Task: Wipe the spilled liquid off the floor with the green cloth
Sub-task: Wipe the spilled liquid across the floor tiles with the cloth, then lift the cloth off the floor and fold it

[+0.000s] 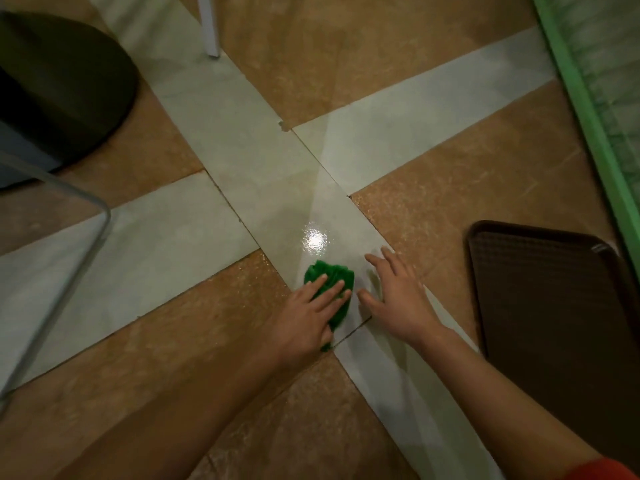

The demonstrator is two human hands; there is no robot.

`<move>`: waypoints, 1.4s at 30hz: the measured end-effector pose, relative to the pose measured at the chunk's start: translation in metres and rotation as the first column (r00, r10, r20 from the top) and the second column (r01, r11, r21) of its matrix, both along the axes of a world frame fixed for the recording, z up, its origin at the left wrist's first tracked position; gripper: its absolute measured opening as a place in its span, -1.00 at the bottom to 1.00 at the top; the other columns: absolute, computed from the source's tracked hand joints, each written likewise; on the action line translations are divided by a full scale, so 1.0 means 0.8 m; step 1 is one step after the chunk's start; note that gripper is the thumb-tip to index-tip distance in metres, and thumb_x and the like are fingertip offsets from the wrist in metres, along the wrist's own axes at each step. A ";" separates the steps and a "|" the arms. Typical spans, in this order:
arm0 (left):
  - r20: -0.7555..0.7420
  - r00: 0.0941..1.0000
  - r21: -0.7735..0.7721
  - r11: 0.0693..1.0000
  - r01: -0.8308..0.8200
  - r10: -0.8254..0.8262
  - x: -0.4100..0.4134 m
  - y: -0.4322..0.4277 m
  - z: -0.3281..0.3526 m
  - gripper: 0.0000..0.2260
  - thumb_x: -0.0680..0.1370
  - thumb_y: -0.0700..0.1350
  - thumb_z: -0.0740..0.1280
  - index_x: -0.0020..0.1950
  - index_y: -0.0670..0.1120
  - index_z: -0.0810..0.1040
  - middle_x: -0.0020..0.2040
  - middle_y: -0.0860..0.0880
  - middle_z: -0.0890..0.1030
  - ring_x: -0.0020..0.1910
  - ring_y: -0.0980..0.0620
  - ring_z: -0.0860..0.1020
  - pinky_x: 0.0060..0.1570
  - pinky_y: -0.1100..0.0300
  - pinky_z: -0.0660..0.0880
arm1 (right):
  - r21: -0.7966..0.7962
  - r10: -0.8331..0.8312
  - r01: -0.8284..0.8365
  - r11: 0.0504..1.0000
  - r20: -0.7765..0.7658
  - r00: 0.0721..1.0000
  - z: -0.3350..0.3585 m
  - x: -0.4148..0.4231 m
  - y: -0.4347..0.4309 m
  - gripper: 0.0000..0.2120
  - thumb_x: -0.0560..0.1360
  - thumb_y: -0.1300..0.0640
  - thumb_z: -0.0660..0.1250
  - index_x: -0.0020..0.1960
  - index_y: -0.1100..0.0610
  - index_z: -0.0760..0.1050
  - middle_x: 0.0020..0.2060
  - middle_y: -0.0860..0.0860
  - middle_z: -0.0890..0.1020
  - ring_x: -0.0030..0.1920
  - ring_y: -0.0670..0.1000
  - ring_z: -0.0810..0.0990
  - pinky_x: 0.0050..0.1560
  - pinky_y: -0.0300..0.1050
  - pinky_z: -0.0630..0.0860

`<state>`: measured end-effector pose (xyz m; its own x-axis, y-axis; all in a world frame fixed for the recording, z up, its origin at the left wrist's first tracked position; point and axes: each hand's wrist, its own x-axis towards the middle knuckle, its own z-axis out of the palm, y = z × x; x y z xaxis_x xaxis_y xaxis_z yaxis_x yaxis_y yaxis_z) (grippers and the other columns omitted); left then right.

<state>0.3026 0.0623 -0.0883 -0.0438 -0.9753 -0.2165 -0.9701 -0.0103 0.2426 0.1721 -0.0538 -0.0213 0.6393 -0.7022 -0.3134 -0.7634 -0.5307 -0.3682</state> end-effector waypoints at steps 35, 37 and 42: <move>-0.321 0.472 0.233 0.552 -0.801 0.821 0.047 0.196 0.030 -0.67 0.51 0.01 0.32 0.24 -0.02 0.44 0.16 -0.01 0.51 0.06 0.03 0.49 0.03 0.16 0.50 | 0.433 -0.010 -0.004 0.902 0.031 0.999 -0.021 0.099 0.170 -0.39 0.39 -0.43 0.11 0.06 0.07 0.51 -0.03 0.03 0.57 0.03 0.05 0.55 0.07 0.08 0.54; -0.323 0.470 0.296 0.559 -0.775 0.821 0.051 0.195 0.036 -0.69 0.50 0.00 0.34 0.20 -0.06 0.45 0.11 0.00 0.55 0.00 0.07 0.52 -0.12 0.30 0.47 | 0.389 0.025 -0.019 0.921 -0.011 1.000 -0.023 0.100 0.170 -0.49 0.43 -0.35 0.20 0.00 0.09 0.49 0.03 0.07 0.52 0.08 0.08 0.50 0.11 0.08 0.51; -0.381 0.531 0.323 0.647 -0.691 0.757 0.055 0.202 0.048 -0.87 0.50 -0.01 0.35 -0.02 0.01 0.46 -0.10 0.06 0.54 -0.16 0.14 0.47 -0.30 0.40 0.32 | 0.381 0.093 -0.097 0.920 0.031 0.995 -0.027 0.098 0.170 -0.86 0.47 -0.02 0.34 -0.04 0.02 0.47 0.13 0.09 0.43 0.19 0.11 0.40 0.21 0.07 0.45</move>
<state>0.3469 0.2238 -0.0497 0.5445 -0.6837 -0.4858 -0.3886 -0.7189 0.5763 0.2508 0.0820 -0.0425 0.7024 -0.4667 -0.5374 -0.7107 -0.4183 -0.5656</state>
